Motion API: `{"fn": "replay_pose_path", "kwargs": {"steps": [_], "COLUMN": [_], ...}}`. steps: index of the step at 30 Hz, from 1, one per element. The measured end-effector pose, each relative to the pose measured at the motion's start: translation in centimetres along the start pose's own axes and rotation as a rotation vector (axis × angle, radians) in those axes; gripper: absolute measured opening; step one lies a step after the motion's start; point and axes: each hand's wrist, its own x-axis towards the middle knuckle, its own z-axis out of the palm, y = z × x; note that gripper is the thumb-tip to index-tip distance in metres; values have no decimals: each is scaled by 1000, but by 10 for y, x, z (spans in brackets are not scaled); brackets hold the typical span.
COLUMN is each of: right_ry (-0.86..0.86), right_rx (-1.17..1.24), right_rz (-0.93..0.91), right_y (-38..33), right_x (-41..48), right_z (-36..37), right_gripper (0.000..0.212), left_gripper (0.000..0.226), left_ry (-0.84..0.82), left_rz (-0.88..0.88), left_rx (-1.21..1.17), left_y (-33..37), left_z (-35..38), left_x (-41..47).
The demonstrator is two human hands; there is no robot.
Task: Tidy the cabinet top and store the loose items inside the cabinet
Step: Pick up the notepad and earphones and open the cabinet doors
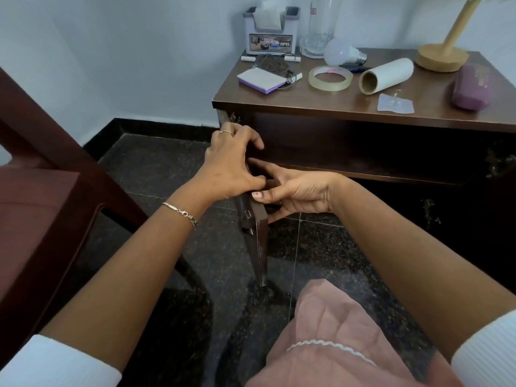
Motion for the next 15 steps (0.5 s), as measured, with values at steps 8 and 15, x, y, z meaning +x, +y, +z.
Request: {"fn": "replay_pose_path", "kwargs": {"steps": [8,15], "right_ry": [-33,96], "right_rx": [-130,-183], "right_rz": [6,-35], "right_y": [-6,-7], "right_x": [42,73], "right_z": [31,60], "right_gripper": [120,152], "left_gripper": [102,90], "left_ry": [-88,-120], "left_rz": [-174,-180], "left_rx": [12,-14], "left_y": [-36,-58], "left_z": [-26,-42], "left_x": [-20,-28]}}
